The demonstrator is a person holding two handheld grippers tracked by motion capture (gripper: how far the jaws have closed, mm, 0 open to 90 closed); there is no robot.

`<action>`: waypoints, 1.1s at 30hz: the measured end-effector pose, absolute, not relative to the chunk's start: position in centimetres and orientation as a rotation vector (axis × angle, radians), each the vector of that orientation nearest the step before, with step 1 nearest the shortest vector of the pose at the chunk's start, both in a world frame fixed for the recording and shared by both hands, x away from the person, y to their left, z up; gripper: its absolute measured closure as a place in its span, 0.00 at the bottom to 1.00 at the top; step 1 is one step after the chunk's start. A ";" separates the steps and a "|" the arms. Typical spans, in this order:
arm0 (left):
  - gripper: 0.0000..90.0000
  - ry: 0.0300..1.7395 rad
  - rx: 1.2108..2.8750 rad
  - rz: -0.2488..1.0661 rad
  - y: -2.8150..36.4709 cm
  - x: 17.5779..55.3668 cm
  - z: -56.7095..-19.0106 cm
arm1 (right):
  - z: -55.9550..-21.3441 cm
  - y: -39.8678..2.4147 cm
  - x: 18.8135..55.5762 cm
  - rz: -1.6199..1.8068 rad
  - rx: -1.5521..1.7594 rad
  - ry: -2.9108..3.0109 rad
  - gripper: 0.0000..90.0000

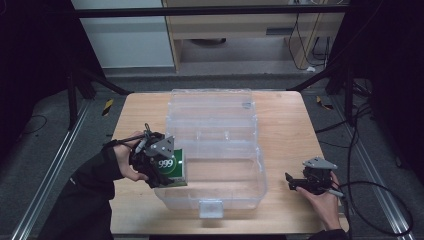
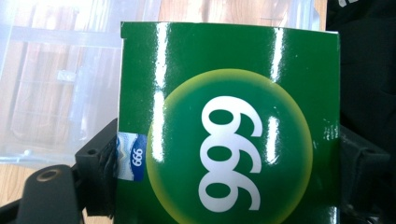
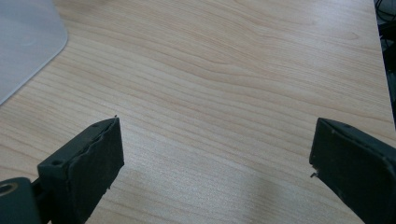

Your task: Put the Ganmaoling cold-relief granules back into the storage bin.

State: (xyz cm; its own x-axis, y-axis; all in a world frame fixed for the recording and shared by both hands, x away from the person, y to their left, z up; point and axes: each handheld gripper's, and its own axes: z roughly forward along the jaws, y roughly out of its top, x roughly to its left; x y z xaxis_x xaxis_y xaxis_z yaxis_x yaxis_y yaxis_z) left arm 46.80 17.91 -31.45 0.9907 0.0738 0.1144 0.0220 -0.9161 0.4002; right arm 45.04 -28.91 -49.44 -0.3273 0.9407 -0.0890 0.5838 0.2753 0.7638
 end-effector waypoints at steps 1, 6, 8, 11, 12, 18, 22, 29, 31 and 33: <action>0.17 0.070 2.724 0.176 17.8 46.8 -31.5 | -49.4 -28.9 45.0 0.862 1.367 2.010 0.04; 0.17 0.062 2.730 0.173 17.5 47.0 -32.0 | -49.5 -28.9 45.0 0.863 1.369 2.010 0.04; 0.17 0.057 2.735 0.171 17.3 47.0 -32.1 | -49.5 -28.9 45.1 0.862 1.365 2.010 0.04; 0.17 0.059 2.733 0.164 17.2 47.1 -32.5 | -49.5 -28.8 45.1 0.861 1.366 2.013 0.04; 0.17 0.059 2.734 0.162 17.1 47.2 -32.7 | -49.5 -28.8 45.1 0.862 1.365 2.014 0.04; 0.17 0.058 2.749 0.158 16.9 47.4 -33.4 | -49.5 -28.8 45.1 0.860 1.366 2.016 0.04; 0.17 0.057 2.750 0.151 16.8 47.5 -33.8 | -49.6 -28.8 45.1 0.857 1.362 2.019 0.04; 0.17 0.062 2.753 0.140 16.6 47.7 -34.6 | -49.6 -28.8 45.1 0.854 1.359 2.025 0.04; 0.17 0.061 2.756 0.137 16.6 47.7 -34.9 | -49.6 -28.8 45.1 0.854 1.359 2.026 0.04; 0.17 0.065 2.759 0.132 16.6 47.8 -35.2 | -49.6 -28.8 45.1 0.852 1.358 2.026 0.04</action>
State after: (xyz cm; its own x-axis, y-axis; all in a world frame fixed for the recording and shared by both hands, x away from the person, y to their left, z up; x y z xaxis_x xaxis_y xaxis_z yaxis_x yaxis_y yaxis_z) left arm 47.80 16.56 -35.23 0.9945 0.0628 0.0836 0.0274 -0.9282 0.3711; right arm 45.09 -28.78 -49.59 -0.3377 0.9365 -0.0949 0.5874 0.2884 0.7561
